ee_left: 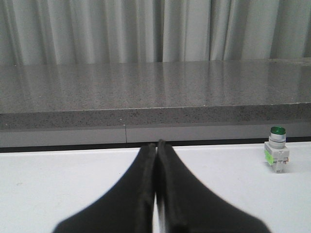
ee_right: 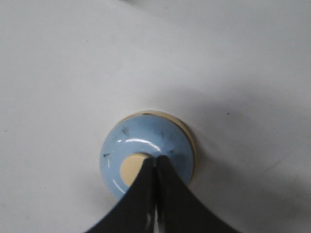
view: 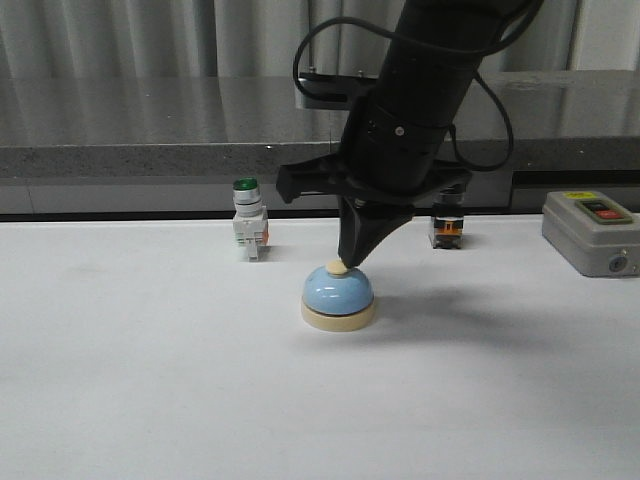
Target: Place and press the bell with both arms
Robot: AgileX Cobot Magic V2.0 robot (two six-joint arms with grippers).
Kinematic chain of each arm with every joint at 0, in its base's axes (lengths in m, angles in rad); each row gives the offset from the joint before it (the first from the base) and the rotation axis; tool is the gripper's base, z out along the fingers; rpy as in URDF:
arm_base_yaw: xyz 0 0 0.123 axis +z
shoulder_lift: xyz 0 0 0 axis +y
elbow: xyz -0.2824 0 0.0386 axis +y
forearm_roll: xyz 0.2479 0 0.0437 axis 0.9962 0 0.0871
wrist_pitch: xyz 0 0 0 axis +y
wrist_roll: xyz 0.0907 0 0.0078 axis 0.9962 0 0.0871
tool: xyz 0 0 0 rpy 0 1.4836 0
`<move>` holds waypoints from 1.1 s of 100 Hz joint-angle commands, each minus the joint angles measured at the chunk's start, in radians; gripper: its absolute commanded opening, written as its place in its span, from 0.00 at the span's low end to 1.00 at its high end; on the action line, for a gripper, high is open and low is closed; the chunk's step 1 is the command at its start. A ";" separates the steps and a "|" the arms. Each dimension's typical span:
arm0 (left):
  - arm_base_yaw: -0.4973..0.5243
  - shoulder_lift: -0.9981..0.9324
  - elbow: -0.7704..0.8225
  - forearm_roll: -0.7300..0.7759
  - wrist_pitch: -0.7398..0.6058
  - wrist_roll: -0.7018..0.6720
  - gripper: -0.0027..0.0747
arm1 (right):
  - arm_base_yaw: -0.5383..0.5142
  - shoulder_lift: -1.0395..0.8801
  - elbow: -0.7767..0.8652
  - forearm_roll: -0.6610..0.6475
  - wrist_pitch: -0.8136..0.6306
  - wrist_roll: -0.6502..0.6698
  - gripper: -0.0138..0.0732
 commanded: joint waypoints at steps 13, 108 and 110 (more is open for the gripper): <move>0.000 -0.028 0.042 0.000 -0.078 -0.008 0.01 | 0.014 -0.022 -0.033 0.014 -0.026 -0.012 0.09; 0.000 -0.028 0.042 0.000 -0.078 -0.008 0.01 | -0.134 -0.395 0.027 -0.061 -0.016 -0.012 0.09; 0.000 -0.028 0.042 0.000 -0.078 -0.008 0.01 | -0.140 -0.412 0.041 -0.066 -0.020 -0.012 0.09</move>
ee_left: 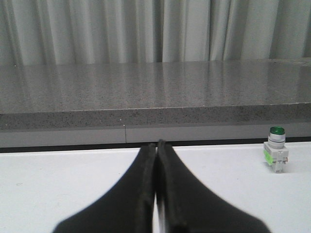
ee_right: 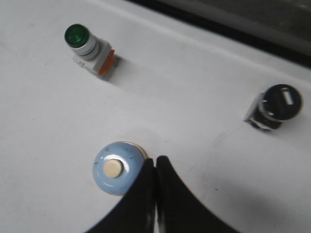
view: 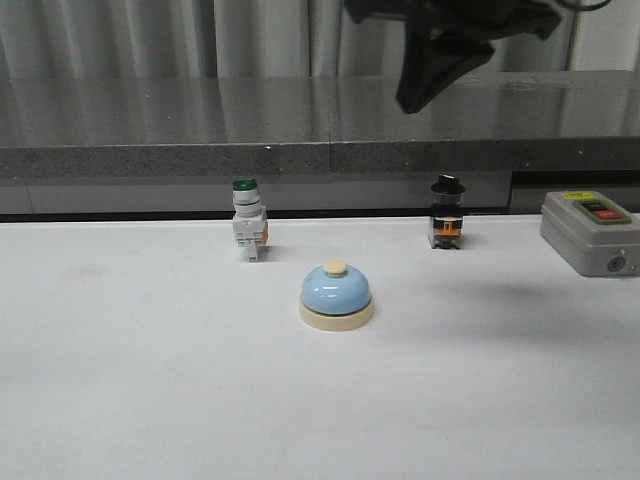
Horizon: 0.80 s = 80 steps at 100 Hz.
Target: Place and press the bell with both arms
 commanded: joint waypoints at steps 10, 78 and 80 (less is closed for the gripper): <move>0.000 -0.028 0.042 0.000 -0.078 -0.008 0.01 | -0.073 -0.186 0.091 -0.040 -0.081 -0.006 0.09; 0.000 -0.028 0.042 0.000 -0.078 -0.008 0.01 | -0.265 -0.962 0.715 -0.046 -0.339 -0.006 0.09; 0.000 -0.028 0.042 0.000 -0.078 -0.008 0.01 | -0.265 -0.986 0.728 -0.047 -0.343 -0.006 0.09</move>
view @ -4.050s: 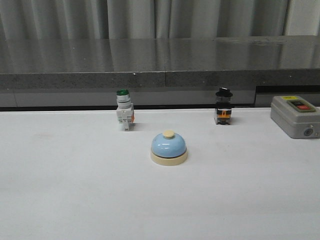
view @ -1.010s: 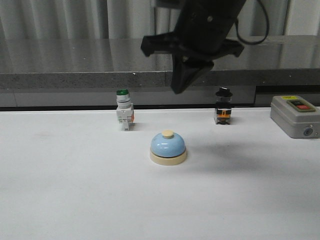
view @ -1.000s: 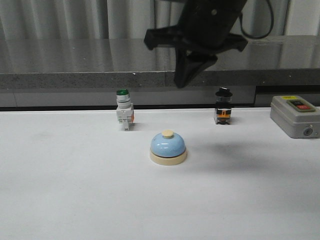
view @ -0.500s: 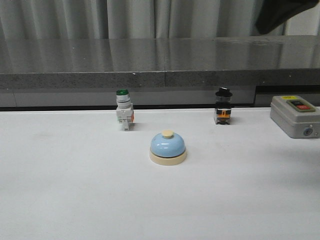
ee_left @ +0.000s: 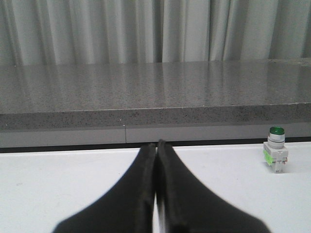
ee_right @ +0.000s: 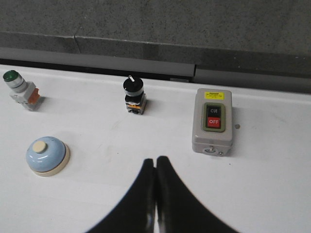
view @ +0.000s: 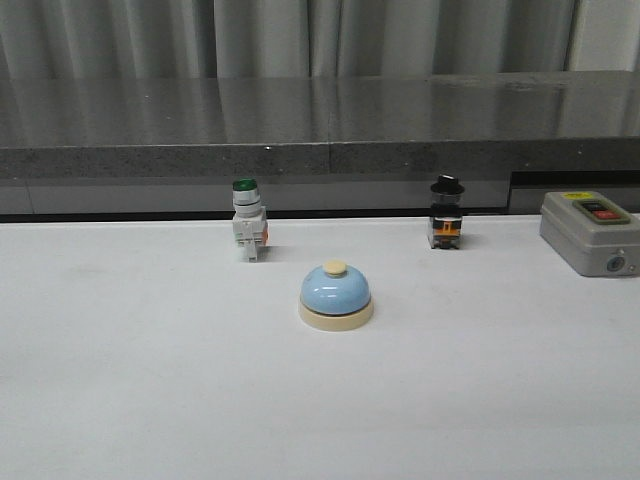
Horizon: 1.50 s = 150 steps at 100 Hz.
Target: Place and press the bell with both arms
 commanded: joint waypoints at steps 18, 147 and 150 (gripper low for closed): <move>0.000 -0.028 0.042 0.000 -0.078 -0.008 0.01 | -0.006 -0.291 0.115 -0.009 -0.117 -0.006 0.09; 0.000 -0.028 0.042 0.000 -0.078 -0.008 0.01 | -0.006 -0.551 0.287 -0.094 -0.131 0.008 0.09; 0.000 -0.028 0.042 0.000 -0.078 -0.008 0.01 | -0.006 -0.569 0.308 -0.094 -0.142 0.014 0.09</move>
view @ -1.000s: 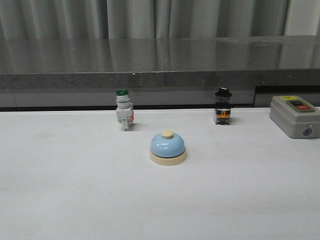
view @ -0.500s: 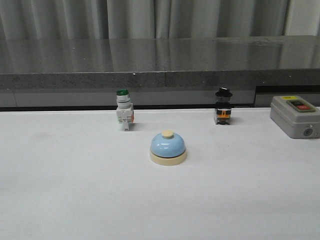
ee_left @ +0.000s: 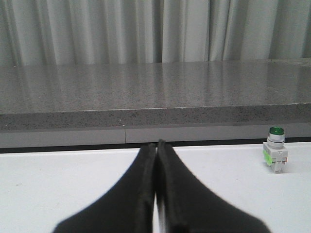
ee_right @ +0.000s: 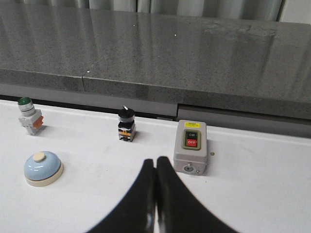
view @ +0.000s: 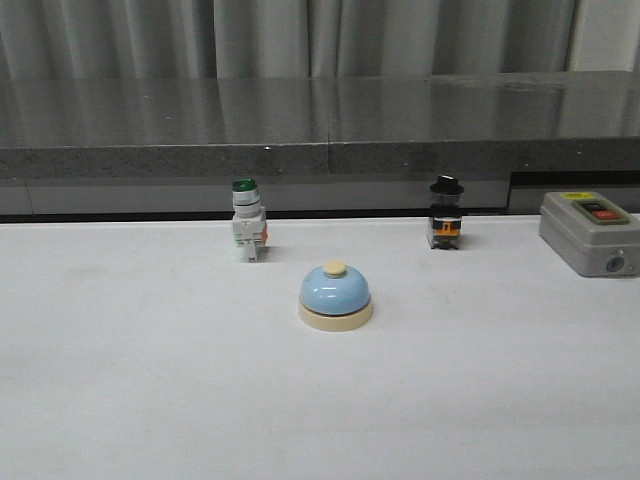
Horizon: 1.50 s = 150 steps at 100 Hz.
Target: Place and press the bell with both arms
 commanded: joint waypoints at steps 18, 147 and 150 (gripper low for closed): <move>0.000 -0.028 0.042 0.000 -0.078 -0.008 0.01 | -0.008 -0.149 0.174 -0.015 -0.181 0.046 0.09; 0.000 -0.028 0.042 0.000 -0.078 -0.008 0.01 | -0.097 -0.252 0.405 0.000 -0.372 0.063 0.09; 0.000 -0.028 0.042 0.000 -0.078 -0.008 0.01 | -0.097 -0.252 0.405 0.000 -0.372 0.063 0.09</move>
